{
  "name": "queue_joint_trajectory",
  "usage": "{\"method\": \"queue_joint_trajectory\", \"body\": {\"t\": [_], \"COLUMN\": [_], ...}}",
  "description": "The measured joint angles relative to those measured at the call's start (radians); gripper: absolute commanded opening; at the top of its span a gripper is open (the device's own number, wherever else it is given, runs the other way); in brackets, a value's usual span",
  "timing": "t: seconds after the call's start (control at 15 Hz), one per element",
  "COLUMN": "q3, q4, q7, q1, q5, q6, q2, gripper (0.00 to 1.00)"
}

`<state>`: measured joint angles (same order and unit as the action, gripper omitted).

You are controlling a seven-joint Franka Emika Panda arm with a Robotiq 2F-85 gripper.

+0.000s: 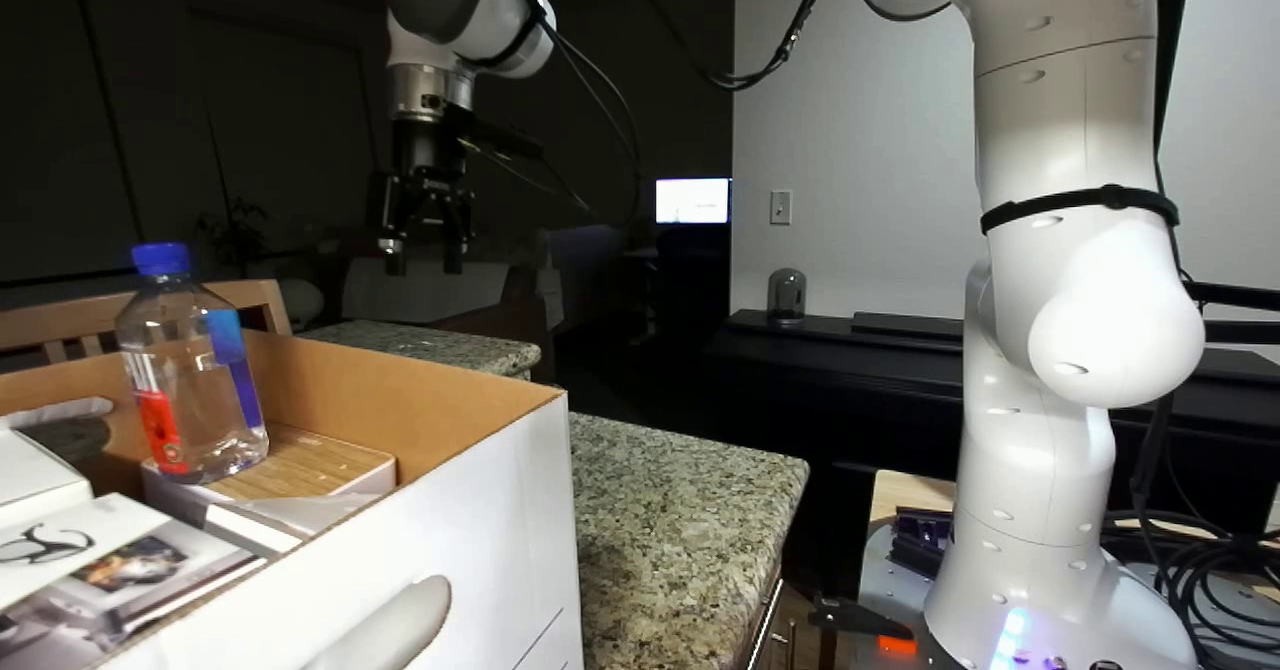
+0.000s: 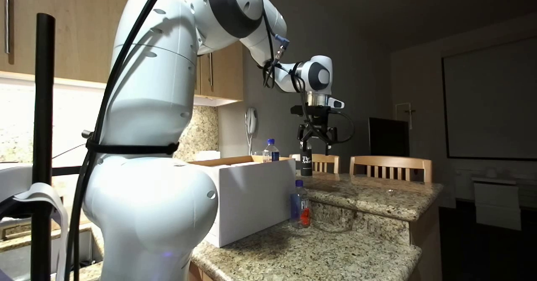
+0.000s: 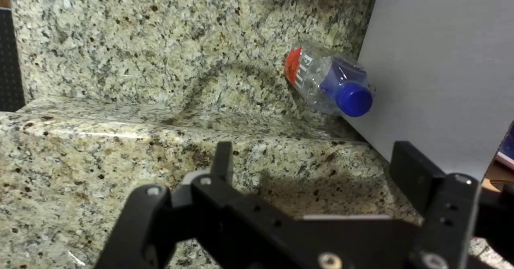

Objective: Put the water bottle on the counter in the box

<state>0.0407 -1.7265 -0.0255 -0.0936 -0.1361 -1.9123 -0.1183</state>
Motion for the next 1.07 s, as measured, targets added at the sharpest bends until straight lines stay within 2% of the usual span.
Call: {"method": "queue_joint_trajectory", "body": {"t": [0.27, 0.67, 1.07], "q3": [0.023, 0.062, 0.079], "q4": [-0.016, -0.085, -0.131], "q7": [0.013, 0.114, 0.184], "q1": [-0.009, -0.062, -0.094], "q5": [0.0, 0.091, 0.163], "q6": [-0.016, -0.157, -0.161], "q2": [-0.011, -0.011, -0.031], "gripper": [1.0, 1.0, 1.0]}}
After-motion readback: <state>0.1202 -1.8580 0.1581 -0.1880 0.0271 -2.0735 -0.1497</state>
